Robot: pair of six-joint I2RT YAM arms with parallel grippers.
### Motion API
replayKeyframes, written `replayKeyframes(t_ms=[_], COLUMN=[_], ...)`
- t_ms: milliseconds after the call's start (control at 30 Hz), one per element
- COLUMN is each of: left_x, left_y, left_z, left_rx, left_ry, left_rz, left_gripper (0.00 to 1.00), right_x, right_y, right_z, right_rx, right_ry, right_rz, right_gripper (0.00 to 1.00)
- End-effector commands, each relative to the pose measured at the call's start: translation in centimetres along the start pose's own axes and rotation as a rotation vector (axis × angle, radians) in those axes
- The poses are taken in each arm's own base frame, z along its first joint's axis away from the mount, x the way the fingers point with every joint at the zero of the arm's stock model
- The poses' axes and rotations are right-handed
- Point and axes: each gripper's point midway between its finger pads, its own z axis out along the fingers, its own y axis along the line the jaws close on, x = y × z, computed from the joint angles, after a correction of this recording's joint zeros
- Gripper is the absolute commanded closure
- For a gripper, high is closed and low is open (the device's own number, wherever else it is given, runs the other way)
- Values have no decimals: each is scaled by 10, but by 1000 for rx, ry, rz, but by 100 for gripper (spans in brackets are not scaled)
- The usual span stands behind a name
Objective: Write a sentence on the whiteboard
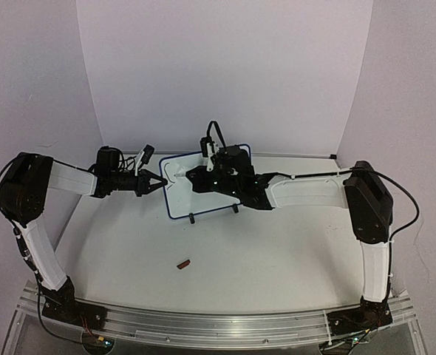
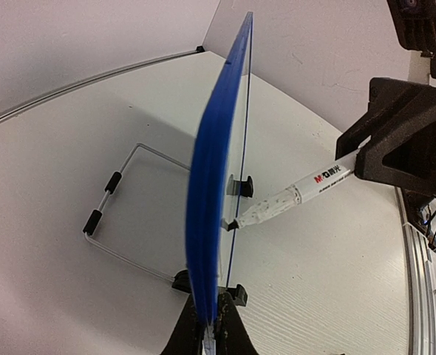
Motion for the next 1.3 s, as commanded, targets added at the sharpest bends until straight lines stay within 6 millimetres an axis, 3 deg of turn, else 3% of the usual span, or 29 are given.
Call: replayKeyframes(t_ms=[0,467,933,1267], left_x=[4,4,5,6], left_y=[8,8,9,9], left_z=[-1,-1,-1,0], left_rx=[-74,-76,-81,-81], left_ry=[28,29,32,34], left_rz=[16,18,19,19], left_gripper=[100,100,100,100], right_x=[0,7,-29,-36], right_y=[-6,-8,6,3], right_z=[1,0,-5,-10], right_rx=[18,20,-12,7], right_ry=[-4,16,-92,-127], right_rz=[19,24,26,26], right_gripper=[100,100,100,100])
